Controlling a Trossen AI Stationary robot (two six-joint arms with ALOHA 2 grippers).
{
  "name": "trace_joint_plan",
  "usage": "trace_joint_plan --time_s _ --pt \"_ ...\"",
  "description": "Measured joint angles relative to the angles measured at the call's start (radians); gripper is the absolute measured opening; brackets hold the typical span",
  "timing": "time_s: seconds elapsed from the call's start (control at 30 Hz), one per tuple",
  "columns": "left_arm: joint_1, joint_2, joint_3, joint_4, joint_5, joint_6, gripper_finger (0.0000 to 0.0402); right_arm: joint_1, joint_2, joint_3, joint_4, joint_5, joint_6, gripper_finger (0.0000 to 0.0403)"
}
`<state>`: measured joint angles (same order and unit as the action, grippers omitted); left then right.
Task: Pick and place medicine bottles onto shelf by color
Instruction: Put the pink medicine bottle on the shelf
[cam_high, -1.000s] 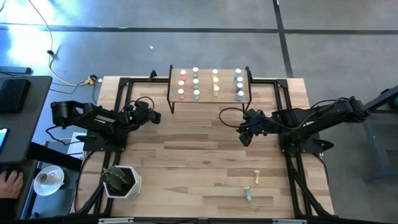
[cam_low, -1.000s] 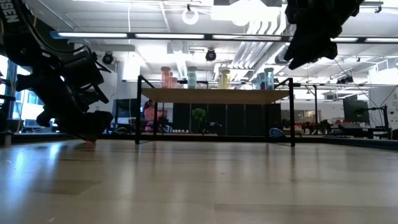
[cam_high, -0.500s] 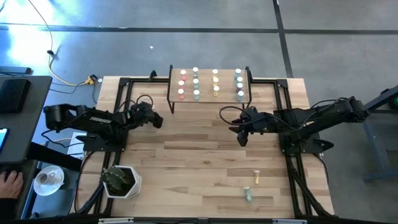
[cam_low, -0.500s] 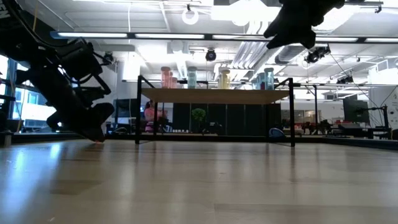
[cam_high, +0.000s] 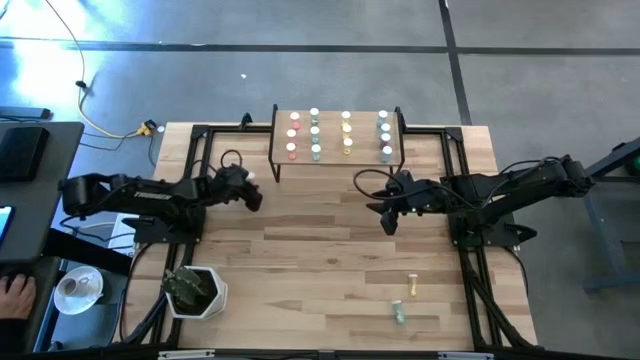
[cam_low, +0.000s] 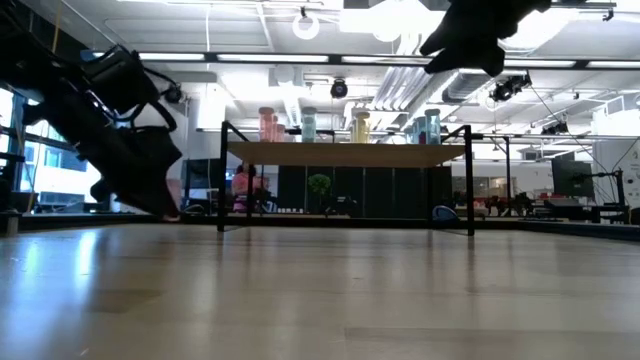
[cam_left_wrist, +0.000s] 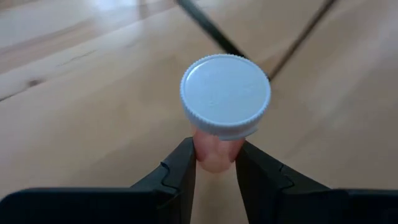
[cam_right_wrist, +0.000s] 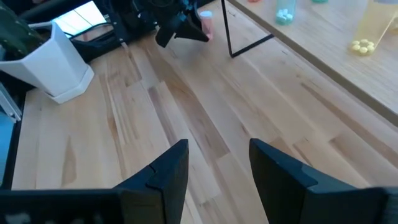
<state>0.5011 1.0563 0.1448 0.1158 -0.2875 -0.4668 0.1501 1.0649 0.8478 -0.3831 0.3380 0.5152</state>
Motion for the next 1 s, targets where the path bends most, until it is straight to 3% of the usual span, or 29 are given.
trace_joint_plan --time_s 0.3,0.6,1.0 --pt "-0.053 -0.097 0.000 0.000 0.102 0.026 0.0090 0.000 0.000 0.000 0.067 -0.005 -0.024 0.0161" --pt "-0.161 -0.184 0.010 0.001 0.153 0.089 0.0090 0.000 0.002 0.000 0.229 -0.090 -0.152 0.0161" --pt "-0.304 -0.194 0.190 -0.077 0.176 0.191 0.0090 -0.036 0.002 0.000 0.403 -0.203 -0.303 0.0161"
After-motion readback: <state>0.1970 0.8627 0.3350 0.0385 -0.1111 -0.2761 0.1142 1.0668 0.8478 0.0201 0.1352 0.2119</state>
